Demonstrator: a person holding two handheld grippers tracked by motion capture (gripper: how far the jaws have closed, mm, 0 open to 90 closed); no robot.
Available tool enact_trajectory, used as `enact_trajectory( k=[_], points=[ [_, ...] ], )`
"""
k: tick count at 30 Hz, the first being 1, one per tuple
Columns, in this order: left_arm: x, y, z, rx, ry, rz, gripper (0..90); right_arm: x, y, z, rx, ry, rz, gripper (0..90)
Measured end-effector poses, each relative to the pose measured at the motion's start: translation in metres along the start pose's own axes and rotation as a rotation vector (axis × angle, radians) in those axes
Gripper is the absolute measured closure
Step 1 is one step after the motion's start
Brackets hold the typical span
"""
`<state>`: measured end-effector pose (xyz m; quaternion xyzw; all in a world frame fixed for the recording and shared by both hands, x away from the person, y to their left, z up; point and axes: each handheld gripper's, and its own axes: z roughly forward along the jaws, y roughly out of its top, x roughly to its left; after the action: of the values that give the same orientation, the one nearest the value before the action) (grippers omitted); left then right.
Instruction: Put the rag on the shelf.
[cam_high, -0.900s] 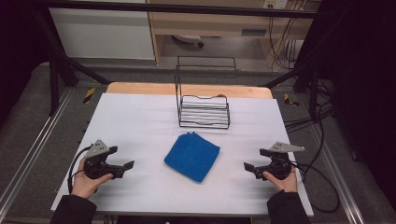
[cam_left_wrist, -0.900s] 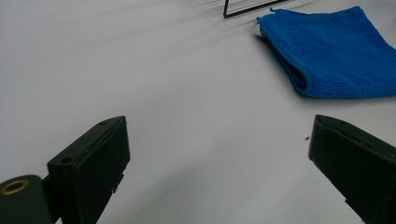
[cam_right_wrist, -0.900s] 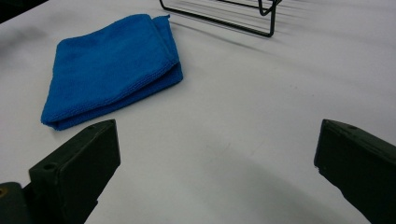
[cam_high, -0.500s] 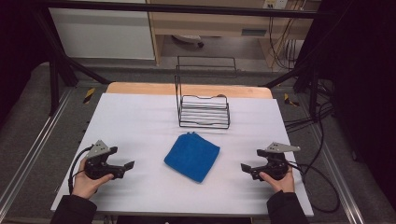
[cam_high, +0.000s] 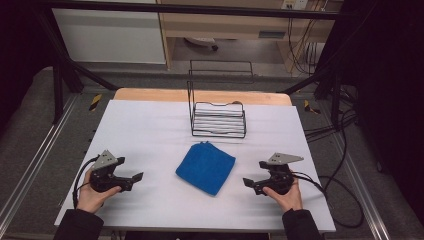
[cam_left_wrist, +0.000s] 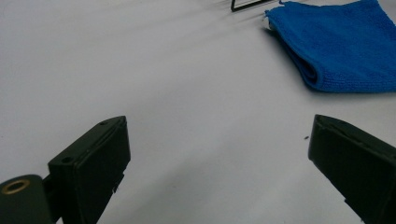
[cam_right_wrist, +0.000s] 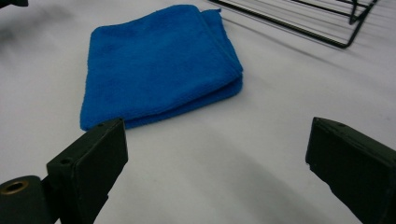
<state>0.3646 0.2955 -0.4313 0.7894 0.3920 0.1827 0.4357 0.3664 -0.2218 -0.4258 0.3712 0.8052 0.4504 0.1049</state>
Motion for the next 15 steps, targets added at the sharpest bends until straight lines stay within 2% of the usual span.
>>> enact_trajectory(
  k=[6, 9, 15],
  points=[
    [0.0, 0.0, 0.0, 0.002, 0.001, 0.0, 5.5, 0.019, 0.009, 0.013, 0.009, 0.008, -0.025, 10.2],
    [0.0, 0.0, 0.0, 0.001, 0.004, 0.0, 5.5, 0.028, 0.012, 0.021, 0.035, 0.008, -0.056, 12.2],
    [0.001, 0.0, 0.0, 0.004, 0.01, -0.001, 5.7, 0.044, 0.016, 0.036, 0.072, 0.046, -0.098, 21.3]
  ],
)
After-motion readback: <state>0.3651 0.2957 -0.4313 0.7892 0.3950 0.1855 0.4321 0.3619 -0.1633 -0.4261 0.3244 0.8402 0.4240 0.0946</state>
